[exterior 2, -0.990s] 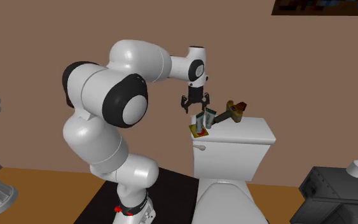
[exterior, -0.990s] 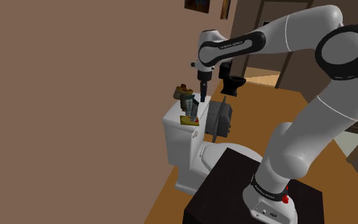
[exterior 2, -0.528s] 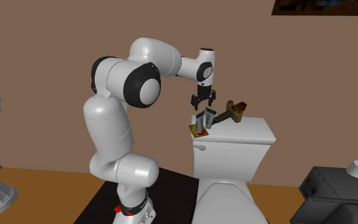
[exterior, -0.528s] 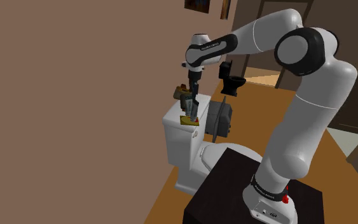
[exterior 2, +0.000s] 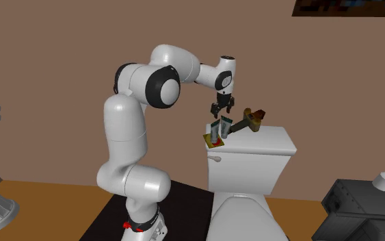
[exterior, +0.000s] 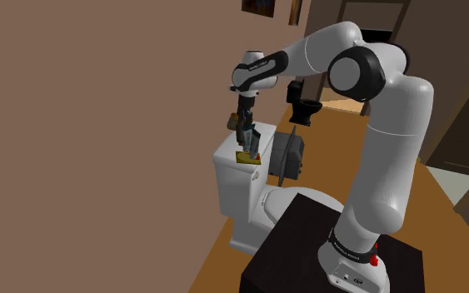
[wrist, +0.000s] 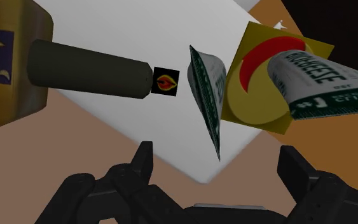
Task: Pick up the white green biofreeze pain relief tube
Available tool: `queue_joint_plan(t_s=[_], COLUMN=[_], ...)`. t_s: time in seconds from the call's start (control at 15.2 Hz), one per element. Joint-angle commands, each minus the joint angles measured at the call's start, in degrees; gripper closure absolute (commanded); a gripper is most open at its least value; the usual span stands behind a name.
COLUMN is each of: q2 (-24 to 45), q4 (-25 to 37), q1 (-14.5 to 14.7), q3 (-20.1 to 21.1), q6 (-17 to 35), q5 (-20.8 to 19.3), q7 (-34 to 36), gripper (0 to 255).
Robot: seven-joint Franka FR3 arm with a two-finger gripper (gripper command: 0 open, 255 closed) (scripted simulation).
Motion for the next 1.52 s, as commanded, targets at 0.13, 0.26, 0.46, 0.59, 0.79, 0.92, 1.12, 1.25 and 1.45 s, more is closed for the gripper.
queue_joint_plan(t_s=[0.13, 0.26, 0.46, 0.59, 0.79, 0.92, 1.12, 1.25, 1.45], q2=[1.1, 1.2, 1.3, 1.3, 1.3, 1.2, 0.3, -0.2, -0.9], q4=[-1.9, -2.1, -2.1, -2.1, -2.0, -2.1, -0.8, 0.1, 1.7], q1=[-0.1, -0.2, -0.2, -0.2, -0.2, -0.2, -0.1, 0.0, 0.1], q3=[0.2, 0.2, 0.1, 0.1, 0.1, 0.2, 0.1, 0.0, -0.1], q6=[2.8, 3.2, 3.2, 3.2, 3.2, 3.2, 1.1, -0.3, -2.4], q5=[0.7, 0.8, 0.9, 0.9, 0.9, 0.8, 0.3, -0.1, -0.5], q7=[-0.6, -0.7, -0.9, -0.9, -0.9, -0.7, -0.3, -0.1, 0.3], gripper=[0, 0, 255, 255, 255, 255, 255, 255, 255])
